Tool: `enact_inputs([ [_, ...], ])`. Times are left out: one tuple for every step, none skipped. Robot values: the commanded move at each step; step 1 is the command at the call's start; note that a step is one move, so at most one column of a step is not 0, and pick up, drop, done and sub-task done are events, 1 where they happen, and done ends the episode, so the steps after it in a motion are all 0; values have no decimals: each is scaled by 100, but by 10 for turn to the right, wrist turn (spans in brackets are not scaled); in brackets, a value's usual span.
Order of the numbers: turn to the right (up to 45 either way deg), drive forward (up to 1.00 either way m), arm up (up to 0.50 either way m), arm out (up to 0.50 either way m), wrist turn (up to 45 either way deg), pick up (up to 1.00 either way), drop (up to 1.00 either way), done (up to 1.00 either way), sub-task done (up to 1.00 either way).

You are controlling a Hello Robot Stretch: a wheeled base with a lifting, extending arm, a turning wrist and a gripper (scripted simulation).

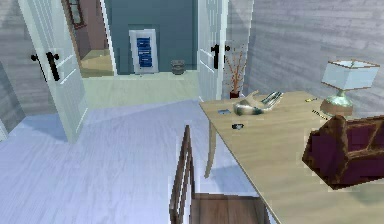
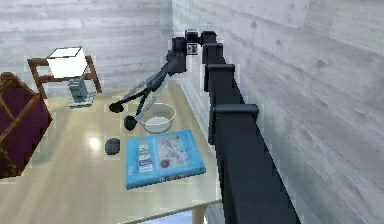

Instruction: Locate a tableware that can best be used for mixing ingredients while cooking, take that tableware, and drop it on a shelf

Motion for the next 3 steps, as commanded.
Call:
enact_inputs([
  [0, 0, 0, -48, 0, 0, 0, 0, 0],
  [450, 0, 0, 0, 0, 0, 0, 0, 0],
  [450, 0, 0, 0, 0, 0, 0, 0, 0],
])
